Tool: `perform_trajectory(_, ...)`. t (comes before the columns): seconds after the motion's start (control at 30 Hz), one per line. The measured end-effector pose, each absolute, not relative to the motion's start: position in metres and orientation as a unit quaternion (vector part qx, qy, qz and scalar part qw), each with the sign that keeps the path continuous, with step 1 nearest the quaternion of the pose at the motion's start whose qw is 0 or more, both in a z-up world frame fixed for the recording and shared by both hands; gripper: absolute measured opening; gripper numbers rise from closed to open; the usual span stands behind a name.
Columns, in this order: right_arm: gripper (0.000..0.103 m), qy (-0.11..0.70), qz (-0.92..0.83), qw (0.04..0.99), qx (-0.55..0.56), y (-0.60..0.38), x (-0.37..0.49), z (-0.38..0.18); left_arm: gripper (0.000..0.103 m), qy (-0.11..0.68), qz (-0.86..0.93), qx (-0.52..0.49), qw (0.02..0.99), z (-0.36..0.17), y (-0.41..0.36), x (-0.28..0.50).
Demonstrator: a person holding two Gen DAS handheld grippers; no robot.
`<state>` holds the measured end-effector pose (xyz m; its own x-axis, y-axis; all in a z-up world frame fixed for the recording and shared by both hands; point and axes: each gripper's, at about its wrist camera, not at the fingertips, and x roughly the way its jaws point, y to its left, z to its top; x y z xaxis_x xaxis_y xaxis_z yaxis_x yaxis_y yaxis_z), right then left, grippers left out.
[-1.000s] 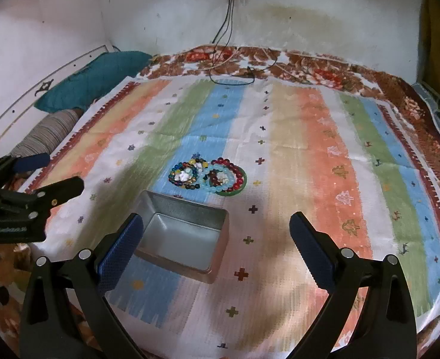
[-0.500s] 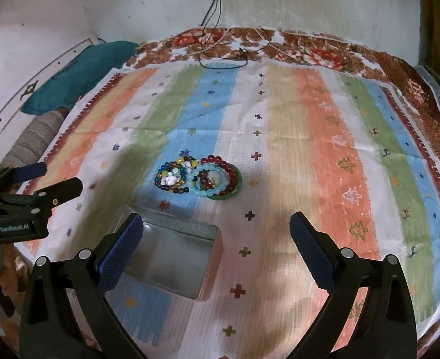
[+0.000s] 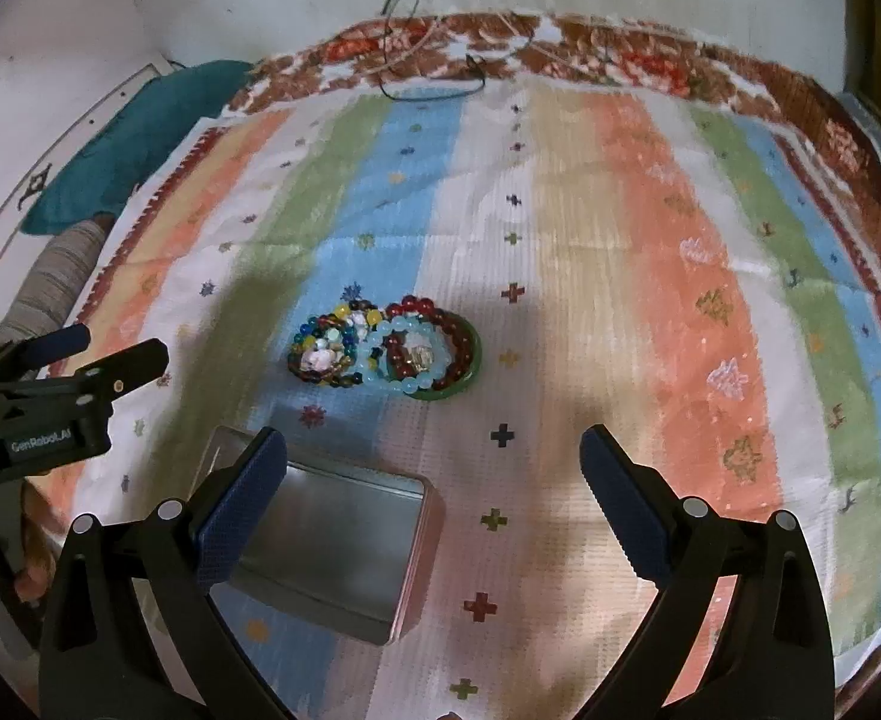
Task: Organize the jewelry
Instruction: 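Lower both open tools over the bracelet pile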
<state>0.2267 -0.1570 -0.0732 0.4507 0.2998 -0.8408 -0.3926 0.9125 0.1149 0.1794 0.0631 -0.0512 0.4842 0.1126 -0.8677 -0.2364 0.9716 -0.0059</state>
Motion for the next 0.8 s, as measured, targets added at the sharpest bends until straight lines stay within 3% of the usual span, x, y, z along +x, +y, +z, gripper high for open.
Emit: perform_trajectory(0.8,0.099,0.544,0.191,0.817,-0.006,-0.144,0.271,-0.114,0.094,0.535,0.078,-0.083,0.837,-0.101,0.072,0.231)
